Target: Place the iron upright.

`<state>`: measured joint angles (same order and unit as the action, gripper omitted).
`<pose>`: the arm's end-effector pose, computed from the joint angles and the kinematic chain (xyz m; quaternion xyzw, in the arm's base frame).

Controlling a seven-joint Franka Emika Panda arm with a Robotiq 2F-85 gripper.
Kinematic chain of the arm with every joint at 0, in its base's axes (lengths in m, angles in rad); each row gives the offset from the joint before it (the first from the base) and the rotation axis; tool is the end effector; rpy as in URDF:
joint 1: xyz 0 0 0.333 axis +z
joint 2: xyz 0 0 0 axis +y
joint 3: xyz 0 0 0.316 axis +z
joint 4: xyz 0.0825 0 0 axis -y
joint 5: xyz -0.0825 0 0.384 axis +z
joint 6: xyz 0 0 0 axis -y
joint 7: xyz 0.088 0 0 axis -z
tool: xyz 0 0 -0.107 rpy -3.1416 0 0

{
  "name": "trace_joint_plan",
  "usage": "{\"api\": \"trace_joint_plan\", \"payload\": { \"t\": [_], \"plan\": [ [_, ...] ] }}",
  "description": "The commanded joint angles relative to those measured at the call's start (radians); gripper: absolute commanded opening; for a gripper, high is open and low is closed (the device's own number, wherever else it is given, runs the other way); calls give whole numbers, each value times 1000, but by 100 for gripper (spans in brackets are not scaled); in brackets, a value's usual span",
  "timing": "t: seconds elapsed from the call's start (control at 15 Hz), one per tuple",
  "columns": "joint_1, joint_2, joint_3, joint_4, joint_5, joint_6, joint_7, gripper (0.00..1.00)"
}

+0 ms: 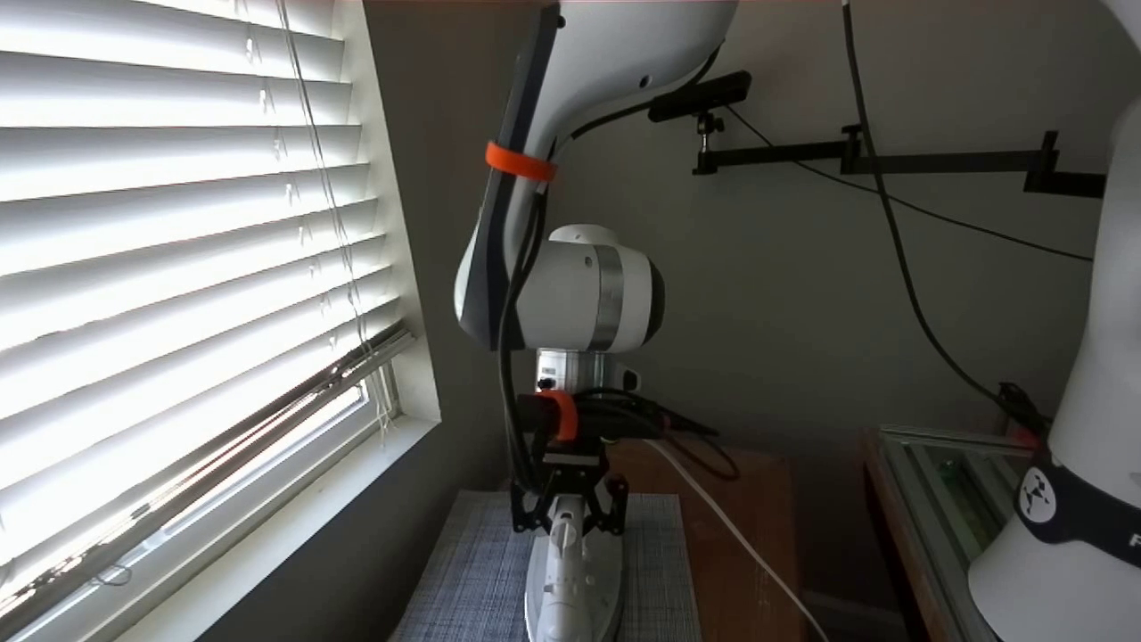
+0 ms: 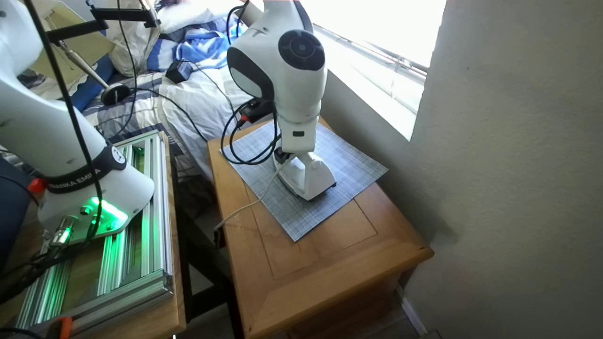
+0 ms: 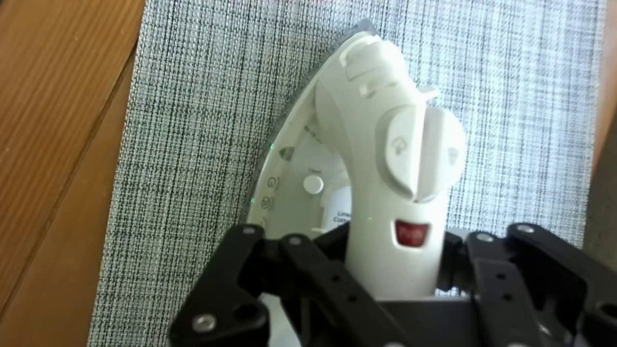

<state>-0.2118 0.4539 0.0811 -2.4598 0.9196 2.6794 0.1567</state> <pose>0.4226 -0.0756 0.0980 -0.8164 0.5417 0.1130 0.1652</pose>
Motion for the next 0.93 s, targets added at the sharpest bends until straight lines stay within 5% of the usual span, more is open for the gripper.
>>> {"api": "trace_joint_plan", "payload": {
  "t": [0.0, 0.33, 0.87],
  "plan": [
    [-96, -35, 31, 23, 92, -92, -120, 0],
    [-93, -61, -62, 45, 208, -286, -273, 0],
    [-114, -85, -187, 68, 237, -648, -401, 0]
  ]
}}
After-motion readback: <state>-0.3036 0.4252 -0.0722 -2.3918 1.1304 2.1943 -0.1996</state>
